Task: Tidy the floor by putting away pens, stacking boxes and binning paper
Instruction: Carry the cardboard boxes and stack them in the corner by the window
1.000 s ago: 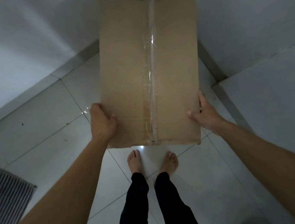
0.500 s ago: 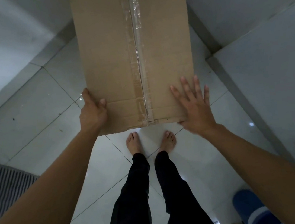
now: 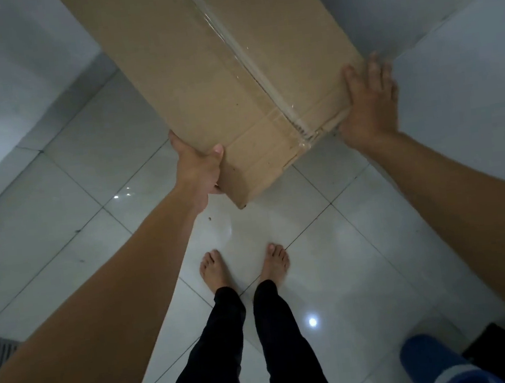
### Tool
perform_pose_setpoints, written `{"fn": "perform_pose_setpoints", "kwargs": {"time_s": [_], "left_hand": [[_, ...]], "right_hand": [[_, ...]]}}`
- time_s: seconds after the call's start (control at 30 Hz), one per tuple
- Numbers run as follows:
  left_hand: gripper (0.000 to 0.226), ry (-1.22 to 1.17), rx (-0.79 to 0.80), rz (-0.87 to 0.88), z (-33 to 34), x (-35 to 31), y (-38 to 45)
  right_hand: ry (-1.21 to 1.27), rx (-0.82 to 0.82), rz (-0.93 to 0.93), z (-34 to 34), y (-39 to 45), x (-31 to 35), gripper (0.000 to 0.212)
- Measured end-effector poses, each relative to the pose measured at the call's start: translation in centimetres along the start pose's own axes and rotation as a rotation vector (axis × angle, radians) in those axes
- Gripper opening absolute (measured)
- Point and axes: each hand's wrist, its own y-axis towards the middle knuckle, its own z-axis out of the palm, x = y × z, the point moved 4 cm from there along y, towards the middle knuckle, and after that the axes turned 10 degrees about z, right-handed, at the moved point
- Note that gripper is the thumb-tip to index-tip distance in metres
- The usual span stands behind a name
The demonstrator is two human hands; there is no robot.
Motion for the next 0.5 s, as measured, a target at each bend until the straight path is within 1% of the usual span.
{"fn": "perform_pose_setpoints", "kwargs": {"time_s": [0.1, 0.13, 0.17, 0.2, 0.23, 0.27, 0.3, 0.33, 0.4, 0.5], "left_hand": [[0.083, -0.026, -0.001, 0.005, 2.5, -1.1, 0.4], [0.083, -0.032, 0.001, 0.002, 3.4, -1.4, 0.4], [0.085, -0.03, 0.0, 0.001, 4.1, -1.7, 0.4], [0.087, -0.027, 0.001, 0.0, 4.8, -2.1, 0.4], [0.088, -0.022, 0.004, -0.003, 5.5, -2.4, 0.4], [0.09, -0.021, 0.01, -0.003, 6.1, -2.7, 0.5], [0.09, -0.014, 0.016, 0.0, 6.7, -2.9, 0.6], [0.091, -0.004, 0.024, 0.007, 7.1, -3.0, 0.8], [0.093, 0.018, 0.04, 0.029, 8.0, -3.7, 1.2], [0.094, 0.034, 0.053, 0.055, 9.6, -5.1, 1.9]], "right_hand": [[0.441, -0.076, 0.241, 0.6, -2.1, -0.7, 0.084], [0.567, -0.08, 0.333, 1.1, -2.5, -0.8, 0.08], [0.678, -0.047, 0.431, 1.8, -2.6, -0.9, 0.076], [0.787, 0.033, 0.528, 2.6, -2.7, -0.9, 0.073], [0.899, 0.15, 0.617, 3.6, -2.5, -0.7, 0.068], [1.005, 0.265, 0.679, 4.4, -2.4, -0.5, 0.062], [1.084, 0.337, 0.703, 4.6, -2.2, -0.2, 0.056], [1.116, 0.359, 0.703, 4.4, -1.9, -0.2, 0.053], [1.079, 0.326, 0.678, 3.4, -1.0, -0.4, 0.048], [0.951, 0.256, 0.611, 2.0, 0.4, -1.3, 0.028]]}}
